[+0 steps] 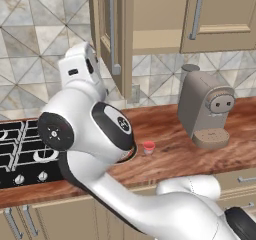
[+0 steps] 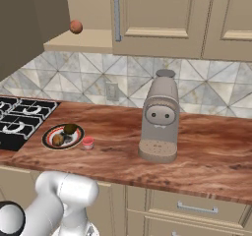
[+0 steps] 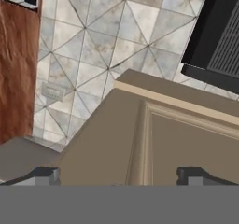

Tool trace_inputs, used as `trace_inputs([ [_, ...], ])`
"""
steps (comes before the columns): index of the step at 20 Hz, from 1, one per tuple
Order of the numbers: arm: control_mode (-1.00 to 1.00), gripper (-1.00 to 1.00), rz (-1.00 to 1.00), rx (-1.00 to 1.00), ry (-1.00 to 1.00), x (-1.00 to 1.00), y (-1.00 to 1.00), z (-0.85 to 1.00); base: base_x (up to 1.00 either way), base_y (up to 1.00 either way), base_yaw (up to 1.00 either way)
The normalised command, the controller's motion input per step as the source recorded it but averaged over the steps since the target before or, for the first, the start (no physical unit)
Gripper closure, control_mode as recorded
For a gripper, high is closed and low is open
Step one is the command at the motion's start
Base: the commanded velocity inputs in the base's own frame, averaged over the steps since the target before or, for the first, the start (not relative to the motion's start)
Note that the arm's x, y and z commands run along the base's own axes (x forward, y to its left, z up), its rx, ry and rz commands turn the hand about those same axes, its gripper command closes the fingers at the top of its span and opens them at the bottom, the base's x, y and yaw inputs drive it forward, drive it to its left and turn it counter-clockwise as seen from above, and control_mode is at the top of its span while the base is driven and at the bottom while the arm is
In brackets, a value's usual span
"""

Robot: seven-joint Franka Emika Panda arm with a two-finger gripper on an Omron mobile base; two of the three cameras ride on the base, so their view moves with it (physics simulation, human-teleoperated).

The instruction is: Pick the avocado and bread from the counter and place them on the plate. Then pick the jam from the cabinet and place it next to the plate. Lastly close the cabinet door.

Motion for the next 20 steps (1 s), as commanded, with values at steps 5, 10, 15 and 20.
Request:
trace_inputs([
  [5,-1.00,-1.00,-0.10,-0.05,0.00,0.37,-0.03,0.00,0.00,0.00,0.00],
  [10,-1.00,-1.00,-0.10,-0.05,0.00,0.38,-0.03,0.00,0.00,0.00,0.00],
  [15,-1.00,-1.00,-0.09,-0.05,0.00,0.32,-0.07,0.00,0.00,0.00,0.00],
  [20,-1.00,-1.00,-0.10,-0.05,0.00,0.10,-0.41,0.00,0.00,0.00,0.00],
])
